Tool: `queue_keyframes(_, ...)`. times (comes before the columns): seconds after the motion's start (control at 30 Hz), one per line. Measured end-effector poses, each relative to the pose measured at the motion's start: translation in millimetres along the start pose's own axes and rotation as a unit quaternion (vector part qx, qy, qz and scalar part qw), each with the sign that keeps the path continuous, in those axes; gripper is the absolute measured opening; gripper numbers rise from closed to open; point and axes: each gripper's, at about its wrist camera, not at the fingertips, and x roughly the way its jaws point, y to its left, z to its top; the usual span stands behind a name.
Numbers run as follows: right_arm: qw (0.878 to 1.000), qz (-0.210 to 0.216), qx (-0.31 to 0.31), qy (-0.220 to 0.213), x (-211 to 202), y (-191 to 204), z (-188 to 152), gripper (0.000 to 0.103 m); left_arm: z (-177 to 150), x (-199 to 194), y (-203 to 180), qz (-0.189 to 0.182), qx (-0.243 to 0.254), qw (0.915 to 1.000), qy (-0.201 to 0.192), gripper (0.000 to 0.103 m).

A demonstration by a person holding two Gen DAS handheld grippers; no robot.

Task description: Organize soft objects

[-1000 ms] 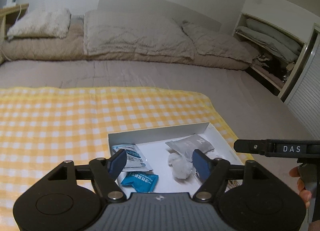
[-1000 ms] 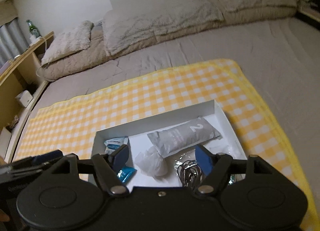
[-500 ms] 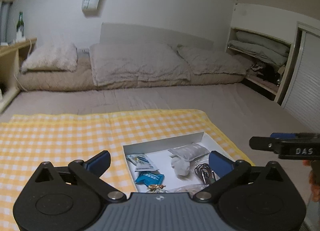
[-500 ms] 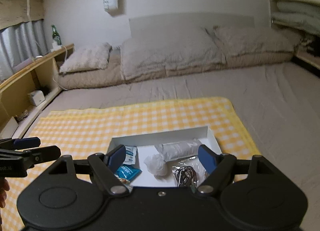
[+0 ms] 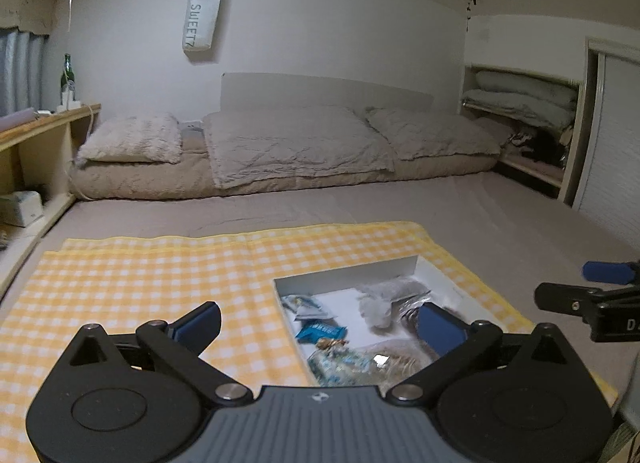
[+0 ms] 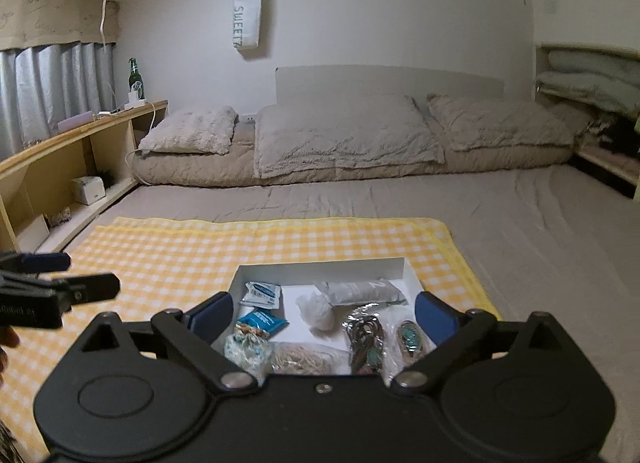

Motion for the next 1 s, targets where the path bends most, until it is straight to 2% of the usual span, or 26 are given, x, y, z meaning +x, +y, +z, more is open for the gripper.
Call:
queue_keyframes(0.2,1.0,-0.006,0.002,-0.011,-13,6,-19,0.103,-16,-15,-2,0.006,0.014,0.9998,-0.013,0.103)
queue_keyframes(0.5,1.0,-0.017,-0.016,-0.017,-22,18,-39,0.103,-39,-16,-5,0.013,0.017,0.9998,-0.001,0.103)
queue_keyframes(1.0,0.999,-0.042,-0.02,-0.019,-26,19,-48,0.103,-47,-20,-4,0.014,0.014,0.9998,-0.002,0.103)
